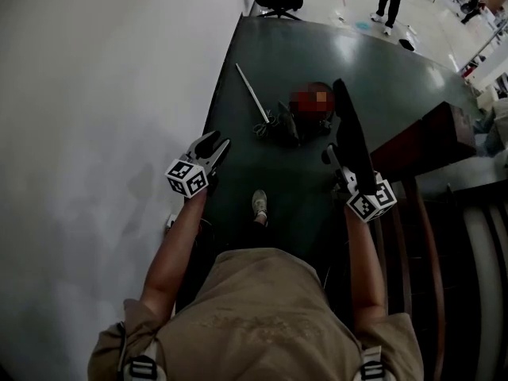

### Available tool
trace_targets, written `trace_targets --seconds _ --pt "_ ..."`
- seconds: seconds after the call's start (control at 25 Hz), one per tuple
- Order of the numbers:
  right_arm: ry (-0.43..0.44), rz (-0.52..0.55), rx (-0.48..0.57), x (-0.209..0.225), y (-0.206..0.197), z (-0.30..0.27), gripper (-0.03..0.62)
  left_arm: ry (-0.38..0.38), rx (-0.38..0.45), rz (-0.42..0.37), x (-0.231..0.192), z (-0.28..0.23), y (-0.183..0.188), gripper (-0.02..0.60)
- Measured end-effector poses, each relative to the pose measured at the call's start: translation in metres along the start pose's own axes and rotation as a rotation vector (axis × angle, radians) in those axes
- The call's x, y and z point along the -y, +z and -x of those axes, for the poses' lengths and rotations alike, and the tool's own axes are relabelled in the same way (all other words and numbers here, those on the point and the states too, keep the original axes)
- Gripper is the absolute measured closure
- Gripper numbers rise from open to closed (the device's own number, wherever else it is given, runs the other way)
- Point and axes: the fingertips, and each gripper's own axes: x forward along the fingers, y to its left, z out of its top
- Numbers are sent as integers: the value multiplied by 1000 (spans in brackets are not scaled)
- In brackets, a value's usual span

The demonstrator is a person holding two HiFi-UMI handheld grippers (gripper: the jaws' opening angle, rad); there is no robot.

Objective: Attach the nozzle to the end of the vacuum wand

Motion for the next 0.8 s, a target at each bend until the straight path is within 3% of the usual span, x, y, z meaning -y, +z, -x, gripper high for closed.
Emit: trace_targets --seconds 0.2,0.48,0.8 --pt "-10 -8 -5 27 9 -72 413 -8 -1 17 -52 -45 12 399" --pt "-14 15 -37 82 -4 -203 414 -9 16 46 -175 -107 49 399" --pt "-48 26 -53 103 9 -282 414 -32 10 72 -245 -167 61 399"
